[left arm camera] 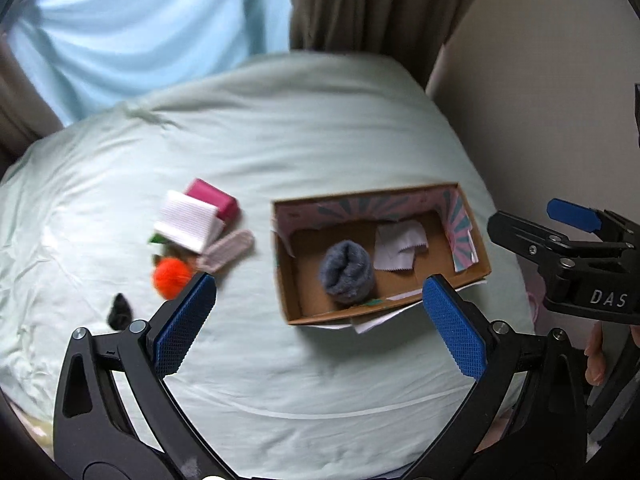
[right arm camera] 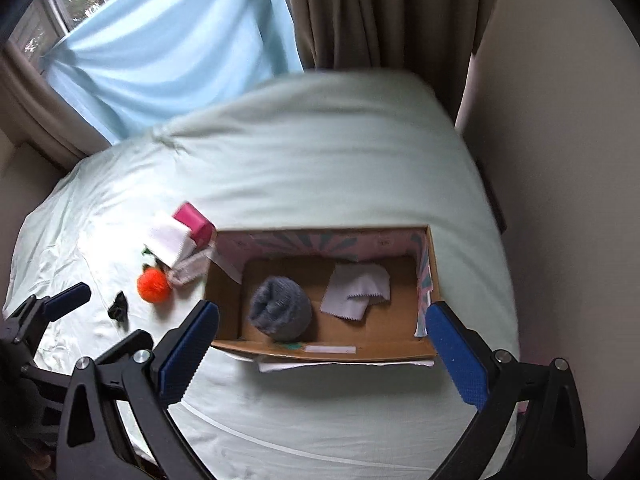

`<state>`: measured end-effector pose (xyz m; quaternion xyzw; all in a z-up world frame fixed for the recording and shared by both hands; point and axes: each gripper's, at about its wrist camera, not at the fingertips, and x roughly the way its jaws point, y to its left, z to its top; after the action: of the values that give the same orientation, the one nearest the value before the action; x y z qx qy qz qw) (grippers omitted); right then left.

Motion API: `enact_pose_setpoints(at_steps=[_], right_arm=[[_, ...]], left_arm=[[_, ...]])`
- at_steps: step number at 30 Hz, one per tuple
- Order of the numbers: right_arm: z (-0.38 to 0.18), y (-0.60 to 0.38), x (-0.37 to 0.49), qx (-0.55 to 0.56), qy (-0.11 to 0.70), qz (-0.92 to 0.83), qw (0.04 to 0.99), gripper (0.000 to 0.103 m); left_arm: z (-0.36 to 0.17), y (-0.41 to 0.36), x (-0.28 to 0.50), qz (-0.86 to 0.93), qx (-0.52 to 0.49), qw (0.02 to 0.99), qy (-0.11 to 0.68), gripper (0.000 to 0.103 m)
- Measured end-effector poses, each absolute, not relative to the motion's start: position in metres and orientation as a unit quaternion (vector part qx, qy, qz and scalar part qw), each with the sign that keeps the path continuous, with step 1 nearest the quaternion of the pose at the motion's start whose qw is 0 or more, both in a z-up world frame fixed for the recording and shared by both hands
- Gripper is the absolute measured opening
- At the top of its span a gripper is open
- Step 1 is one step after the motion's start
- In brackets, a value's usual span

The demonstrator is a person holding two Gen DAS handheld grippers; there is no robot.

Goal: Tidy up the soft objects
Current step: 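Open both grippers to drop the sock and cloth into the box, then move both grippers back toward the remaining items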

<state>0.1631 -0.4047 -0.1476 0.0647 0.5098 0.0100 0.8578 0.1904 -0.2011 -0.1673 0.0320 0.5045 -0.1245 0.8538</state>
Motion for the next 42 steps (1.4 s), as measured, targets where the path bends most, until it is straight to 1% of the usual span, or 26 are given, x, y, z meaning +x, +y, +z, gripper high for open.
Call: enact_pose_setpoints(at_steps=[8, 12, 16, 22, 27, 36, 42], right_arm=[[-0.086, -0.341, 0.13, 0.069, 0.454, 0.013, 0.888, 0.103], [-0.064, -0.295, 0.115, 0.07, 0.422, 0.008, 0.904, 0.103], [-0.054, -0.251, 0.106, 0.067, 0.399, 0.003, 0.915, 0.103], [-0.061, -0.188, 0.107, 0.064, 0.379, 0.009, 0.923, 0.103], [-0.073, -0.144, 0.118, 0.056, 0.375, 0.022, 0.925, 0.103], [-0.103, -0.101, 0.161, 0.008, 0.375, 0.072, 0.924, 0.103], [-0.135, -0.097, 0.206, -0.038, 0.377, 0.115, 0.918, 0.103]], left_arm=[[-0.103, -0.109, 0.152, -0.083, 0.018, 0.898, 0.432, 0.103], [-0.088, -0.051, 0.142, -0.068, 0.004, 0.906, 0.419, 0.103], [-0.086, 0.0, 0.136, -0.056, -0.003, 0.911, 0.408, 0.103], [-0.098, 0.066, 0.138, -0.058, -0.02, 0.912, 0.405, 0.103], [-0.114, 0.103, 0.152, -0.065, -0.023, 0.906, 0.417, 0.102], [-0.156, 0.122, 0.193, -0.092, -0.028, 0.895, 0.435, 0.102], [-0.207, 0.105, 0.224, -0.116, -0.018, 0.879, 0.462, 0.102]])
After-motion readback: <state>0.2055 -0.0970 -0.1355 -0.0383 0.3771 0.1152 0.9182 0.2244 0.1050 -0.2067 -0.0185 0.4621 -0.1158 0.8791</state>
